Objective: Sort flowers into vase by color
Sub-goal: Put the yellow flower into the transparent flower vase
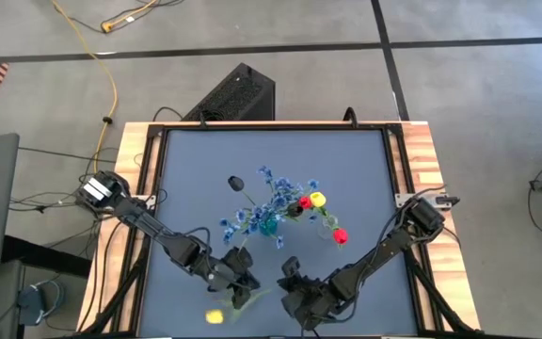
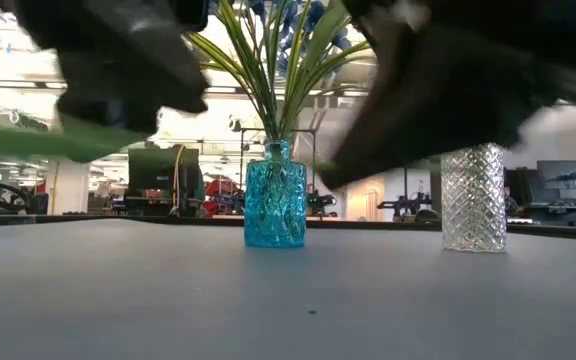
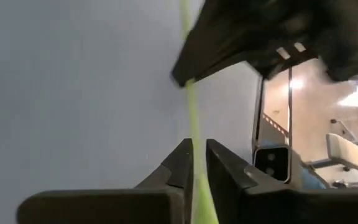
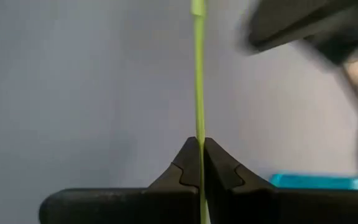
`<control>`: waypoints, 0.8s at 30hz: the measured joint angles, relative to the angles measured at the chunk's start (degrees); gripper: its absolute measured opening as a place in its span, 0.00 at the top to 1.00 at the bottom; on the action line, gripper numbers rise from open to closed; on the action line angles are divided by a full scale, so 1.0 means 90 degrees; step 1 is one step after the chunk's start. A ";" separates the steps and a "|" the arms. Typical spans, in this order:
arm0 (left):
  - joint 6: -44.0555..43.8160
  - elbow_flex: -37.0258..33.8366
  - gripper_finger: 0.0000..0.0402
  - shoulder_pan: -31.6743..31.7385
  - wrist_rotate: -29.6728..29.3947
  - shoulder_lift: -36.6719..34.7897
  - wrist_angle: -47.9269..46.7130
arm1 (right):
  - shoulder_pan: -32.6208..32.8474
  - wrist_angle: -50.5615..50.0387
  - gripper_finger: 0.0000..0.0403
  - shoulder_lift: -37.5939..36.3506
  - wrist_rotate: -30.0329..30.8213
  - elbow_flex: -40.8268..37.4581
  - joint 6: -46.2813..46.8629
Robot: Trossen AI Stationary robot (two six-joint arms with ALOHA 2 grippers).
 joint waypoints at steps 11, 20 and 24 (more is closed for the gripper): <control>0.3097 0.0000 0.81 -0.0147 -0.0453 -0.1118 -0.0134 | 0.0518 -0.0397 0.94 -0.1398 -0.0306 -0.1202 0.1815; 0.5003 0.0000 0.81 -0.0631 -0.2138 -0.0932 0.0859 | 0.0771 0.6113 0.94 -0.2809 -0.0668 -0.4041 0.1096; 0.6211 0.0000 0.81 -0.0631 -0.1892 -0.0570 0.2259 | 0.0450 0.7678 0.94 -0.2672 -0.0667 -0.4338 0.1089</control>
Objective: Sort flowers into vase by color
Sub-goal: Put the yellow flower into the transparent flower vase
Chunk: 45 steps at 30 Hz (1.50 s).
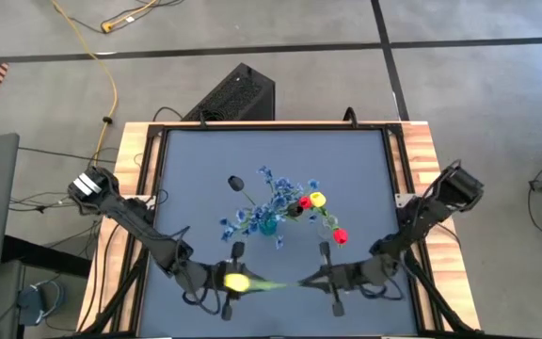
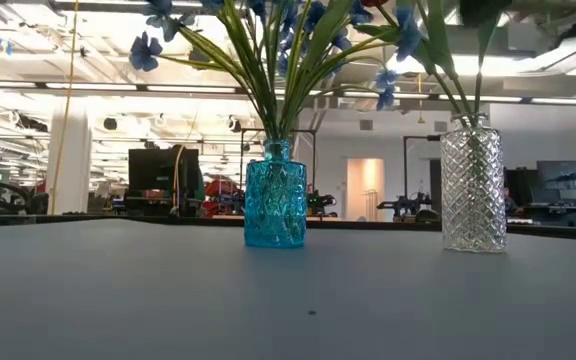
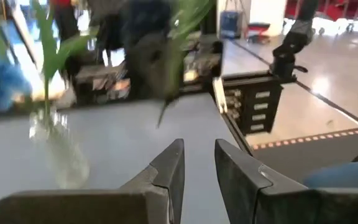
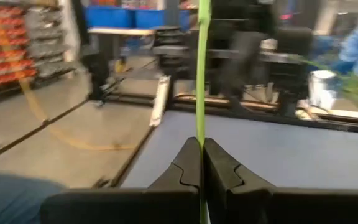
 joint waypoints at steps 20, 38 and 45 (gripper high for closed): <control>0.0889 -0.0002 0.81 0.0172 -0.0127 0.0329 0.1333 | -0.0698 0.0343 0.94 0.1098 -0.0159 0.0778 -0.0038; -0.1272 -0.0002 1.00 0.0886 0.0862 0.0334 -0.0118 | -0.1254 -0.1289 0.42 0.1084 -0.1452 0.1030 0.1344; -0.1535 -0.0002 1.00 0.0976 0.0888 0.0334 -0.0304 | -0.1279 -0.1742 0.44 0.1084 -0.1452 0.1174 0.1339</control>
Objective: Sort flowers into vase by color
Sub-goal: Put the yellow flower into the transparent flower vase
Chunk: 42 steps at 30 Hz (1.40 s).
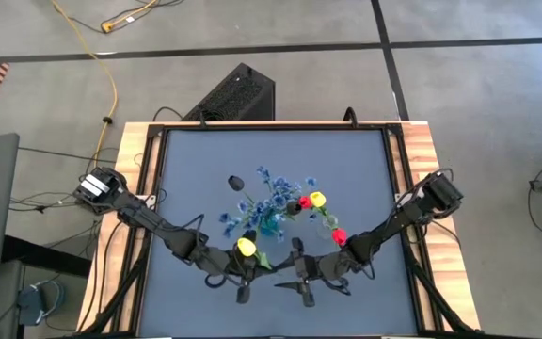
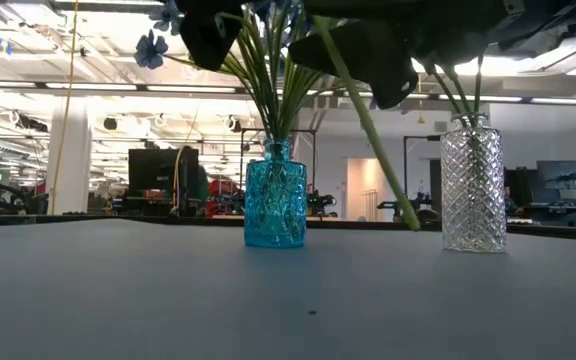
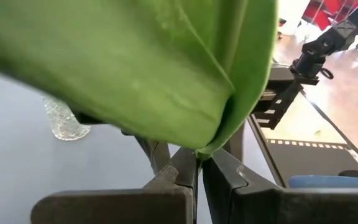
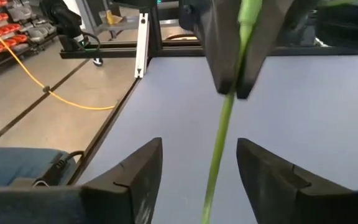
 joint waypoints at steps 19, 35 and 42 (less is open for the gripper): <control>0.0360 0.0000 0.86 -0.0070 0.0541 0.0000 0.0202 | 0.0060 -0.0045 0.94 -0.0050 -0.0385 0.0000 -0.0007; 0.1838 0.0000 0.65 -0.0564 0.2581 -0.1698 -0.0160 | 0.1312 -0.2213 0.93 -0.2076 0.0340 0.0000 -0.0017; 0.2489 0.0000 0.65 -0.0735 0.2095 -0.2867 -0.0751 | 0.2081 -0.4453 0.93 -0.3328 0.1848 0.0000 0.0792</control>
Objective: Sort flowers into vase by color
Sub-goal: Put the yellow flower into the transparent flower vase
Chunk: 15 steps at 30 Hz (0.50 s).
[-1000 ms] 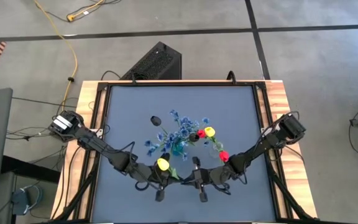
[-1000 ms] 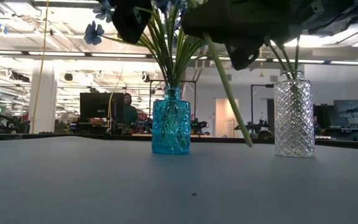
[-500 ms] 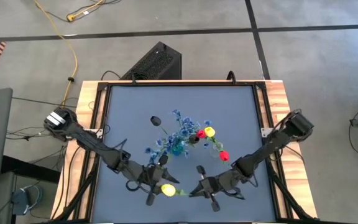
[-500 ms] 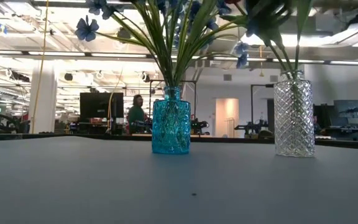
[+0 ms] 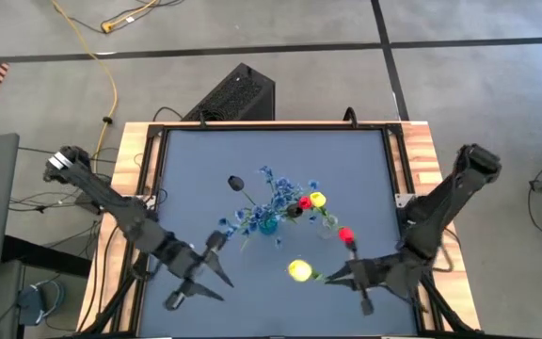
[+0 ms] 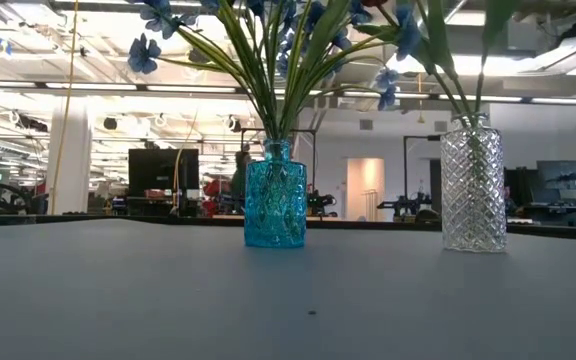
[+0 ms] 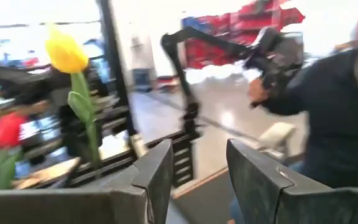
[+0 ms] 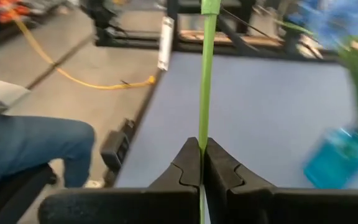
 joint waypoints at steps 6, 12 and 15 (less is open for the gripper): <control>0.0078 -0.0364 0.65 -0.0021 -0.1778 -0.0816 -0.1048 | 0.0578 -0.2029 0.93 -0.0921 0.1220 0.0000 0.1284; -0.0270 -0.1375 0.65 0.0167 -0.2420 -0.1183 -0.0501 | 0.0596 -0.2429 0.93 -0.1567 0.1466 0.0000 0.1403; -0.0478 -0.1853 0.65 0.0292 -0.2442 -0.1265 -0.0053 | 0.0477 -0.2068 0.93 -0.1734 0.1325 0.0000 0.0979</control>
